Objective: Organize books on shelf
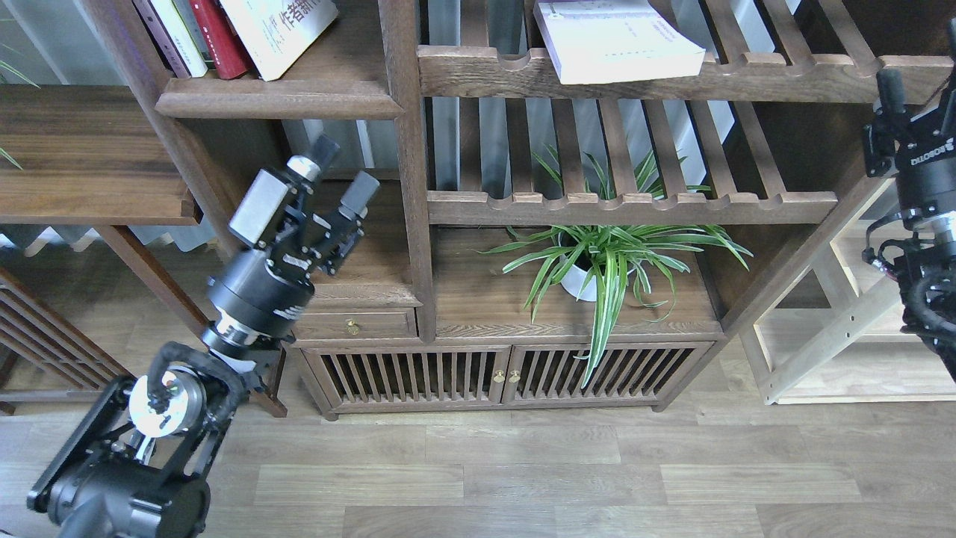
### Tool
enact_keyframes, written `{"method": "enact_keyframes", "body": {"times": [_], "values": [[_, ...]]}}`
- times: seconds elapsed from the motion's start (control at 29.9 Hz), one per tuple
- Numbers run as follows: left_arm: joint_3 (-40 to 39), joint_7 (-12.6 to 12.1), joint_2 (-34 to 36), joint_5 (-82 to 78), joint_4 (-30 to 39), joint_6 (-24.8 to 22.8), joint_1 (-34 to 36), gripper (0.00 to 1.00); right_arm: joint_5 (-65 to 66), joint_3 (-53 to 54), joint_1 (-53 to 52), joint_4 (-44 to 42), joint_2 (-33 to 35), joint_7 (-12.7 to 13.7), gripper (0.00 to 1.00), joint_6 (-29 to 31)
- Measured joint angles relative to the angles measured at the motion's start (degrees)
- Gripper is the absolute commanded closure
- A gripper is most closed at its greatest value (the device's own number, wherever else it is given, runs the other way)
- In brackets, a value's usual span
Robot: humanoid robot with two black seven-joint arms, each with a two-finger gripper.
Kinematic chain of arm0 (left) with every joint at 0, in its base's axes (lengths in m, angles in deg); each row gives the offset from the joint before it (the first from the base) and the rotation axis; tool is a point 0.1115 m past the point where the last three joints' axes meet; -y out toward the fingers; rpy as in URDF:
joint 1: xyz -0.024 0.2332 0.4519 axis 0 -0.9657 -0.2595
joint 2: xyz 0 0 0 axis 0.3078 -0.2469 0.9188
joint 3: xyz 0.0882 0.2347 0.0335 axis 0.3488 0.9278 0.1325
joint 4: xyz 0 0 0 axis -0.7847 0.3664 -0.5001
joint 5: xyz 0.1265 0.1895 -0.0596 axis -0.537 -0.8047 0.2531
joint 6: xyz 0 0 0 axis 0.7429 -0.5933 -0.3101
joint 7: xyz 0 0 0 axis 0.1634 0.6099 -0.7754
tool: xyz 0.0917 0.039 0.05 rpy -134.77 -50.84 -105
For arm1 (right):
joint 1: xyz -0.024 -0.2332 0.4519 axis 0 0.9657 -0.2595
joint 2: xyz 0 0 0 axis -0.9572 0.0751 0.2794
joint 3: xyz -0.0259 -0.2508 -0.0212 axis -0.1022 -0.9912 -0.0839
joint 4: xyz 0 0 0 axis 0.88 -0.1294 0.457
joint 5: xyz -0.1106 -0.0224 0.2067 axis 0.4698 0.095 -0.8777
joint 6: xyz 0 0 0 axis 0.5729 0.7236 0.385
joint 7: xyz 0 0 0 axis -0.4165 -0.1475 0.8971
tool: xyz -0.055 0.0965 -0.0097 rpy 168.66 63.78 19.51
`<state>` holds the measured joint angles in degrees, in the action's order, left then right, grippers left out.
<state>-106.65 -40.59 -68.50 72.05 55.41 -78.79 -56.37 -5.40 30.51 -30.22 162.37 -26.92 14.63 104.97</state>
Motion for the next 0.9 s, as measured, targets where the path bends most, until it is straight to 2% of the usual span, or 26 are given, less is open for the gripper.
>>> {"method": "enact_keyframes", "body": {"times": [0.17, 0.37, 0.43, 0.9], "values": [[2.3, 0.4, 0.0, -0.1, -1.5, 0.0, 0.0, 0.02, 0.0, -0.1, -0.8, 0.1, -0.2, 0.0, 0.34, -5.7], [4.9, 0.5, 0.0, -0.1, -3.7, 0.0, 0.4, 0.02, 0.0, -0.2, -1.5, 0.2, -0.9, 0.0, 0.31, -8.4], [5.7, 0.5, 0.0, -0.1, -4.5, 0.0, 0.6, 0.02, 0.0, -0.2, -1.8, 0.2, -1.0, 0.1, 0.26, -8.9], [10.4, 1.5, 0.0, -0.3, -7.3, 0.0, 0.6, 0.02, 3.7, -4.8, -9.5, 0.4, -9.1, 0.6, 0.12, -9.1]]}}
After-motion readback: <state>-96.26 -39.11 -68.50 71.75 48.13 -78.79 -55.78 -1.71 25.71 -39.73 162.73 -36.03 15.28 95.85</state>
